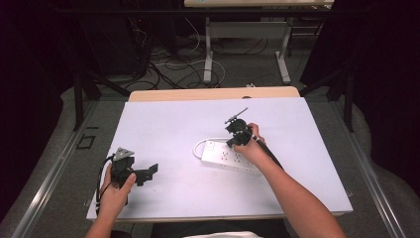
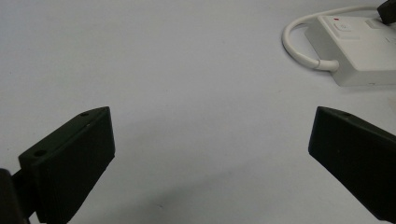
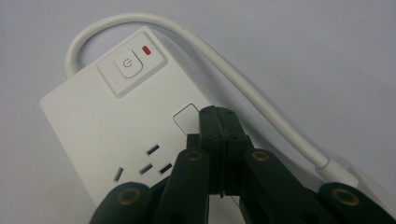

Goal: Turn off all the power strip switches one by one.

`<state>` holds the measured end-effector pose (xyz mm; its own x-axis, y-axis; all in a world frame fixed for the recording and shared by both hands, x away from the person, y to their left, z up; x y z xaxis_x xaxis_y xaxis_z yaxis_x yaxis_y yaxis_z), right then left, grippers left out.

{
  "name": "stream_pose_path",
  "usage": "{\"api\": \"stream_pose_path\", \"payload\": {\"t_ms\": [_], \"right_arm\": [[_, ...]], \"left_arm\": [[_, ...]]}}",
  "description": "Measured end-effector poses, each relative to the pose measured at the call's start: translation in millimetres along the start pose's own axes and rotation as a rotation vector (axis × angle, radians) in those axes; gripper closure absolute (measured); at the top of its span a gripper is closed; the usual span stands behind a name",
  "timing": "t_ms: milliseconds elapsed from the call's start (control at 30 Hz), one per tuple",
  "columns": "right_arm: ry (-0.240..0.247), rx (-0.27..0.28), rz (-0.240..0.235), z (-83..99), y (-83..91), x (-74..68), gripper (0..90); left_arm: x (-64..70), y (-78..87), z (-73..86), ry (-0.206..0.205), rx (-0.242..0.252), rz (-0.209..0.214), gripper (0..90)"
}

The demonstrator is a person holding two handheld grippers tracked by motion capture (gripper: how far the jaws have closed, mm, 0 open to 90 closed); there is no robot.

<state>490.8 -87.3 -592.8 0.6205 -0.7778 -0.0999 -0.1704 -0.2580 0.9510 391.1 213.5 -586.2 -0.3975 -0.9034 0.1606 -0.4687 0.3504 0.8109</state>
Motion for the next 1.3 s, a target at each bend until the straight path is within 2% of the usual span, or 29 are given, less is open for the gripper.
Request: {"api": "stream_pose_path", "payload": {"t_ms": [367, 433, 500, 533, 633, 933, 967, 1000, 1033, 1167, 1267, 1300], "right_arm": [[0.003, 0.009, -0.004, -0.7, -0.3, 0.6, 90.0], [0.003, 0.003, -0.002, -0.2, 0.0, 0.8, 90.0], [-0.004, -0.03, 0.004, 2.6, 1.4, 0.9, 90.0], [-0.002, 0.019, -0.005, -1.2, -0.7, 0.1, 90.0], [0.001, -0.003, 0.001, 0.4, 0.3, -0.1, 90.0], [0.013, 0.004, 0.002, -0.9, 1.1, -4.6, 90.0], [0.029, 0.008, 0.007, -1.3, 1.8, -4.2, 90.0], [0.014, 0.014, 0.001, -1.3, 2.7, -5.7, 90.0], [0.023, 0.015, 0.002, -1.4, 3.6, -5.6, 90.0], [0.025, 0.009, -0.006, 0.2, 6.6, -5.6, 90.0], [0.031, 0.005, 0.002, 1.8, 9.1, -3.8, 90.0], [0.027, 0.021, -0.001, 1.1, 9.6, -4.0, 90.0]], "left_arm": [[-0.2, -0.7, -0.5, 0.001, 0.009, -0.001, 0.5], [-0.1, -0.3, 0.3, -0.002, -0.001, -0.001, 0.5], [0.7, -0.8, -0.3, 0.003, 0.008, -0.002, 0.5], [0.5, -0.7, -0.2, 0.0, 0.007, -0.004, 0.5], [-0.3, -0.3, 0.3, -0.002, -0.001, -0.002, 0.5], [0.1, -0.4, 0.2, -0.001, 0.008, -0.003, 0.5], [0.3, -0.6, 0.5, 0.003, 0.008, -0.001, 0.5], [-0.3, 0.0, 1.7, -0.002, -0.005, -0.001, 0.5], [-0.6, 0.4, 2.2, -0.002, -0.01, -0.001, 0.5], [-1.2, 1.3, 0.5, 0.005, 0.011, -0.008, 0.5], [-1.2, 1.5, 0.7, 0.003, 0.004, -0.008, 0.5], [-0.5, 1.3, 0.5, 0.008, 0.004, -0.005, 0.5]]}}
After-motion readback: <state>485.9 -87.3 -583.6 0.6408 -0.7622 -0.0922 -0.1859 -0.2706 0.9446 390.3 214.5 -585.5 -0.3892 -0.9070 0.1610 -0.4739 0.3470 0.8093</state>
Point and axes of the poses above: each handheld gripper's, and its own axes: y roughly backward along the jaws, z roughly out of its underside, x roughly to its right, the point moved 9 cm from there along -y, roughly forward along the jaws, and after that the axes turned 15 degrees about -x, right-handed, at the moved point
